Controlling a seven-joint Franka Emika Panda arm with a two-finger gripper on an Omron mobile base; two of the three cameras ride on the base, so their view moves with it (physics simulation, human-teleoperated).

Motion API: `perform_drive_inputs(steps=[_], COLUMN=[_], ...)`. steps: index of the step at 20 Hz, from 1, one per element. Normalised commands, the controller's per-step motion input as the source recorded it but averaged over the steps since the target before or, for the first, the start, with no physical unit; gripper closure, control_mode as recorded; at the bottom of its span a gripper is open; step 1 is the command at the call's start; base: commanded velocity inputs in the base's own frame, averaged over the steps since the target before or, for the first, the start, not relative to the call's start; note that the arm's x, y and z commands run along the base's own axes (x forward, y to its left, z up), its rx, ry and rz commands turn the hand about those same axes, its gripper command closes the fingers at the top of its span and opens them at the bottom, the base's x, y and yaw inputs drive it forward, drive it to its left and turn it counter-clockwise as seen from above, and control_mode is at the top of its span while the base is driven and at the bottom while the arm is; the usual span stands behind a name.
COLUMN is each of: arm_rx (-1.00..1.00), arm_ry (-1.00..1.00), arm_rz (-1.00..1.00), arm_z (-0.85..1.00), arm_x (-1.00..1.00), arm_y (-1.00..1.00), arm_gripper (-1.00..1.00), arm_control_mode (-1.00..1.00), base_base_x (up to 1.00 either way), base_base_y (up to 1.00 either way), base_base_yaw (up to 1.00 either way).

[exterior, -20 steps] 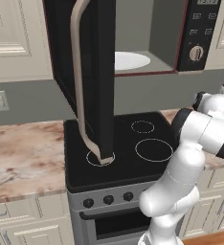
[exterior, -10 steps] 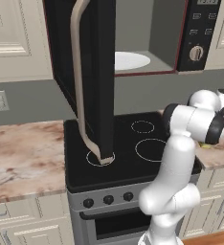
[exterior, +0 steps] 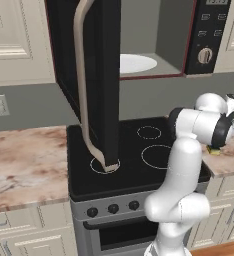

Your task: Place the sponge inside the microwave to prepare for sanitizing.

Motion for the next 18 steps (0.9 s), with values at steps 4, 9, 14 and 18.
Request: perform_drive_inputs(steps=[4, 9, 14, 18], arm_rx=[0.0, 0.0, 0.0, 0.01], arm_ry=[0.0, 0.0, 0.0, 0.0], arm_rz=[-0.01, -0.01, -0.01, -0.01], arm_z=[-0.38, -0.36, -0.24, -0.14], arm_x=[0.0, 0.0, 0.0, 0.0], arm_y=[0.0, 0.0, 0.0, 0.0], arm_gripper=[-1.0, -1.0, -1.0, -1.0], arm_control_mode=[-1.0, -1.0, -1.0, -1.0], base_base_x=[0.0, 0.0, 0.0, 0.0], base_base_y=[0.0, 0.0, 0.0, 0.0], base_base_yaw=[0.0, 0.0, 0.0, 0.0])
